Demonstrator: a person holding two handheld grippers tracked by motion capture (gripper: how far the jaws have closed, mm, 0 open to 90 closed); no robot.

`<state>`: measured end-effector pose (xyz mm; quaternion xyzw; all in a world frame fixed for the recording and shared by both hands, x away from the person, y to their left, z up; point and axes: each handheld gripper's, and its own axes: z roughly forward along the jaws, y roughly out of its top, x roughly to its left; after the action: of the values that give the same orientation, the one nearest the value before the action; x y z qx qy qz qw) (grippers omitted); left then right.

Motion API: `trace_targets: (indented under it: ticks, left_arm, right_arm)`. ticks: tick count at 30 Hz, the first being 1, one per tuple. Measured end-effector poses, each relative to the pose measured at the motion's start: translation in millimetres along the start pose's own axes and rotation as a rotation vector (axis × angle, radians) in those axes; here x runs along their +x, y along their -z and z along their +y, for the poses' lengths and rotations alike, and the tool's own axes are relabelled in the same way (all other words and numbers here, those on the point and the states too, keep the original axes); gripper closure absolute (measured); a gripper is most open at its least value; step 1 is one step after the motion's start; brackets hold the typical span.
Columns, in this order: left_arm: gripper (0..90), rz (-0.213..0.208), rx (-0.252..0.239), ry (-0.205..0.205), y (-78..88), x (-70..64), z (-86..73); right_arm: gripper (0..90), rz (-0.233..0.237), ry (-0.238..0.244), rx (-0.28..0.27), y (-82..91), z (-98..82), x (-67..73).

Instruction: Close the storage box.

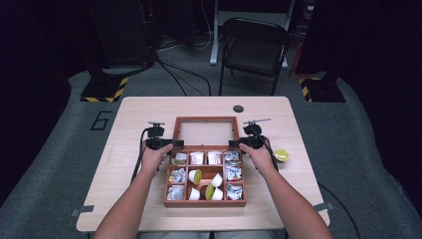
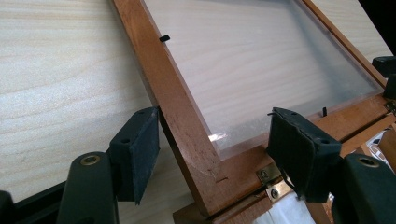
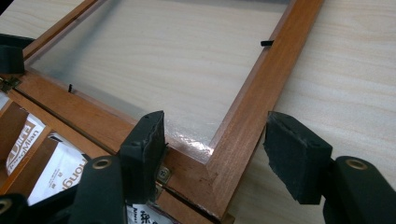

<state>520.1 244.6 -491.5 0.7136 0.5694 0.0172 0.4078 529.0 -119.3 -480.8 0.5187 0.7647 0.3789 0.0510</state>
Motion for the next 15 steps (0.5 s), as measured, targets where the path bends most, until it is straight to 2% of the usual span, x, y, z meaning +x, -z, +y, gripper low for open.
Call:
trace_targets:
  ticks: [8,15]
  left_arm:
    - [33.0,-0.015,-0.006,0.017,-2.6,2.9,0.2]
    - [31.3,-0.021,-0.007,0.022,-4.9,4.3,0.4]
  right_arm:
    - [36.1,0.038,-0.034,-0.014,-4.3,0.6,-7.7]
    - [34.1,0.027,-0.043,-0.015,-9.4,0.7,-8.3]
